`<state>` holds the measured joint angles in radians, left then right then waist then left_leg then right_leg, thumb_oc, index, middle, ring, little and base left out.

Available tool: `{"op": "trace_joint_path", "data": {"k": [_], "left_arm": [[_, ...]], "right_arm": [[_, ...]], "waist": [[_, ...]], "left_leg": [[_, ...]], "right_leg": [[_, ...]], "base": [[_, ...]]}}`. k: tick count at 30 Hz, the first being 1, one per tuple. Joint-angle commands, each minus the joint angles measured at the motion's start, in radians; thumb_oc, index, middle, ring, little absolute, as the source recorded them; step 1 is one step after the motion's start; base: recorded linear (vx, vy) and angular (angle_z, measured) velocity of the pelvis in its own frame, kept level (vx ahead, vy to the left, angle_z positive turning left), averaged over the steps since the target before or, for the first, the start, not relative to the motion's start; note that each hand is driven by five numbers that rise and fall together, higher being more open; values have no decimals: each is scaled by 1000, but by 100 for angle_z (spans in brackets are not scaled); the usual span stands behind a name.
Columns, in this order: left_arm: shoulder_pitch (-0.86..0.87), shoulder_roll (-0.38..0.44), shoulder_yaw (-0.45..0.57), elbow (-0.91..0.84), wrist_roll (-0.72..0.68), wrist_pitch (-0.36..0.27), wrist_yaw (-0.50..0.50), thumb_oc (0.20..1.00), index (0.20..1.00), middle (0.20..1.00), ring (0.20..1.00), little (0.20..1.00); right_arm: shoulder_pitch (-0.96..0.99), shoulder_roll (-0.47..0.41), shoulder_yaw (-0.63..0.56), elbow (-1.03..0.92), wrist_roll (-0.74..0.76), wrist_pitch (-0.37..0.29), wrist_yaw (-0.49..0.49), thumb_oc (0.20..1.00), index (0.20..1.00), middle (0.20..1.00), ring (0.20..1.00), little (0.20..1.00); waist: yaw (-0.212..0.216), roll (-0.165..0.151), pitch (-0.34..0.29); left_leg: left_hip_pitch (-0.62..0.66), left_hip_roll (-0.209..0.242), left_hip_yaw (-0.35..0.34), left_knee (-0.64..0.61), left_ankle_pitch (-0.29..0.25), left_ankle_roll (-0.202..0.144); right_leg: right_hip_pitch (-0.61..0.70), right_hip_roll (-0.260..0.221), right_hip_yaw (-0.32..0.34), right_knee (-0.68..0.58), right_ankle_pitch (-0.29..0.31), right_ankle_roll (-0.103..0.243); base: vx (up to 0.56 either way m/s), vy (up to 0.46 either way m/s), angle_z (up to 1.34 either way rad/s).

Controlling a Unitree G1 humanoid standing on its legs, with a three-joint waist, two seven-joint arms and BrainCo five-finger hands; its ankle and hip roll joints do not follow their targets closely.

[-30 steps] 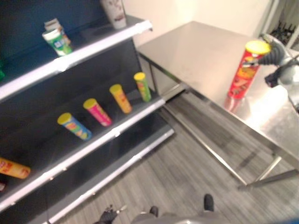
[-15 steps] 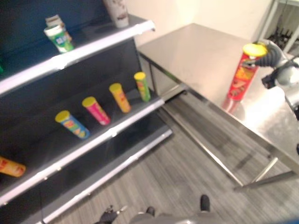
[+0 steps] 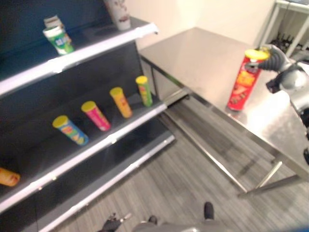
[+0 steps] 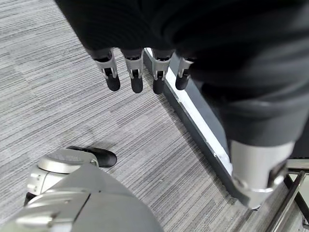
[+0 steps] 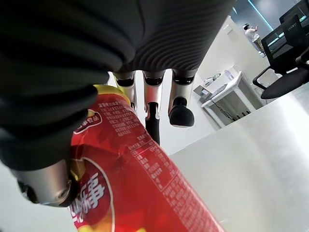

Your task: Put the goods on the table back onto the shelves and tidy them up.

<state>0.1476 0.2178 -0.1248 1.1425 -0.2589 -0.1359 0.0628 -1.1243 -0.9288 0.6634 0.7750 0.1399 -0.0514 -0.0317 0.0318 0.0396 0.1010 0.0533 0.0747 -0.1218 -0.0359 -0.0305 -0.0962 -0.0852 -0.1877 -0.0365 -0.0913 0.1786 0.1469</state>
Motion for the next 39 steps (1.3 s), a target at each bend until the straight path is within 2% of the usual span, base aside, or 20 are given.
{"op": "trace_joint_path", "data": {"k": [1,2,5,7,8,9,10,11,12,14,17,20,23,27,29,32,35,36,37,39], "left_arm": [[-36,56,14,30,-26,-8,30,1000,1000,1000,1000,1000],[-36,60,11,30,-26,-8,30,1000,1000,1000,1000,1000],[-39,51,52,16,-24,-11,44,1000,1000,1000,1000,1000],[-41,52,46,6,-19,-13,44,1000,1000,1000,1000,1000],[-50,53,45,-11,-19,-16,49,1000,1000,1000,1000,1000],[-53,51,50,-38,-27,-23,54,1000,1000,1000,1000,1000],[-51,52,52,-53,-39,-29,55,1000,1000,1000,1000,1000],[-49,55,52,-64,-50,-33,57,1000,1000,1000,1000,1000],[-53,58,47,-97,-58,-31,55,1000,1000,1000,1000,1000],[-59,61,44,-113,-66,-26,58,1000,1000,1000,1000,1000],[-49,55,65,-114,-81,-21,61,1000,1000,1000,1000,1000],[-23,52,86,-93,-65,-14,53,1000,1000,1000,1000,1000],[-10,51,89,-58,-32,-10,47,1000,1000,1000,1000,1000],[0,49,79,-54,-3,-13,44,1000,1000,1000,1000,1000],[-2,54,66,-58,17,-12,39,1000,1000,1000,1000,1000],[-9,70,52,-71,41,-9,29,1000,1000,1000,1000,1000],[-37,98,45,-78,68,-8,31,1000,1000,1000,1000,1000],[-57,120,38,-80,77,-14,31,1000,1000,1000,1000,1000],[-70,153,28,-85,87,-12,26,1000,1000,1000,1000,1000],[-74,173,27,-106,76,-13,18,1000,1000,1000,1000,1000]], "right_arm": [[-14,-69,-73,-302,-24,-100,-96,200,200,200,200,200],[-3,-71,-83,-308,-25,-97,-96,200,200,200,200,200],[132,-122,-219,-583,-54,-150,-114,200,200,200,200,200],[195,-143,-280,-657,-66,-160,-117,200,200,200,200,200],[266,-161,-346,-728,-78,-168,-123,200,200,200,200,200],[338,-173,-416,-812,-85,-180,-129,200,200,200,200,200],[379,-154,-450,-861,-72,-191,-117,200,200,200,200,200],[391,-123,-471,-898,-48,-204,-113,200,200,200,200,200],[424,-98,-500,-947,-50,-212,-110,200,200,200,200,200],[447,-87,-524,-970,-62,-213,-113,200,200,200,200,200],[491,-60,-524,-1014,-89,-204,-106,200,200,200,200,200],[527,-30,-513,-1037,-112,-205,-84,200,200,200,200,200],[537,-32,-495,-1037,-118,-207,-74,200,200,200,200,200],[532,-37,-469,-992,-111,-201,-70,200,200,200,200,200],[527,-36,-453,-982,-107,-199,-65,200,200,200,200,200],[535,-35,-456,-975,-104,-194,-61,200,200,200,200,200],[562,-17,-469,-962,-120,-184,-62,200,200,200,200,200],[566,-14,-463,-955,-124,-186,-61,200,200,200,200,200],[541,-34,-449,-941,-126,-180,-63,200,200,200,200,200],[519,-65,-443,-922,-138,-167,-74,200,200,200,200,200]], "waist": [[1,-54,12],[4,-57,11],[6,-49,18],[10,-51,18],[8,-53,22],[11,-57,24],[29,-62,27],[57,-68,36],[86,-77,59],[86,-83,76],[81,-101,107],[90,-103,105],[77,-93,99],[40,-77,78],[30,-68,72],[15,-65,61],[18,-80,58],[13,-92,68],[-2,-95,78],[8,-97,87]], "left_leg": [[-73,-46,6,-51,42,12],[-72,-46,7,-51,42,13],[-74,-46,-1,-51,45,20],[-82,-51,-23,-51,49,25],[-93,-56,-58,-51,56,27],[-114,-66,-112,-51,70,28],[-125,-65,-134,-51,84,20],[-150,-62,-153,-51,103,10],[-194,-66,-212,-51,143,-9],[-233,-71,-230,-51,164,-25],[-267,-60,-103,-47,141,-22],[-236,6,-58,-38,136,-21],[-176,108,-45,-17,138,-40],[-109,234,-21,12,170,-83],[-85,248,-49,18,166,-104],[-53,228,-45,-40,63,-99],[-80,157,0,-50,2,-65],[-98,126,5,-51,2,-49],[-127,80,-7,-51,4,-17],[-153,35,-10,-51,21,11]], "right_leg": [[142,62,11,4,-177,-25],[143,62,12,4,-177,-25],[116,48,28,50,-175,-16],[103,55,66,88,-185,-16],[87,71,127,128,-195,-10],[79,113,242,160,-222,-14],[81,129,262,164,-237,-23],[94,134,252,147,-250,-36],[123,144,194,115,-292,-66],[121,153,154,107,-292,-72],[121,134,52,86,-278,-65],[101,98,-27,83,-248,-65],[72,53,-85,88,-230,-64],[43,-5,-112,67,-191,-32],[26,-28,-94,66,-175,-12],[21,-50,-67,30,-133,21],[-32,-106,-44,4,-65,66],[-65,-111,-8,4,-6,73],[-79,-54,101,4,-7,57],[-34,17,146,85,-89,28]], "base": [[2,14,-6],[0,0,0],[-58,-13,-12],[-67,-38,-8],[-138,-94,16],[-189,-153,42],[-233,-205,63],[-318,-327,81],[-400,-365,87],[-279,-209,117],[-261,-41,171],[-192,92,99],[-169,217,75],[-107,396,84],[-16,482,28],[-12,488,11],[-109,533,4],[-207,613,-16],[-221,582,-14],[-189,480,2]]}}
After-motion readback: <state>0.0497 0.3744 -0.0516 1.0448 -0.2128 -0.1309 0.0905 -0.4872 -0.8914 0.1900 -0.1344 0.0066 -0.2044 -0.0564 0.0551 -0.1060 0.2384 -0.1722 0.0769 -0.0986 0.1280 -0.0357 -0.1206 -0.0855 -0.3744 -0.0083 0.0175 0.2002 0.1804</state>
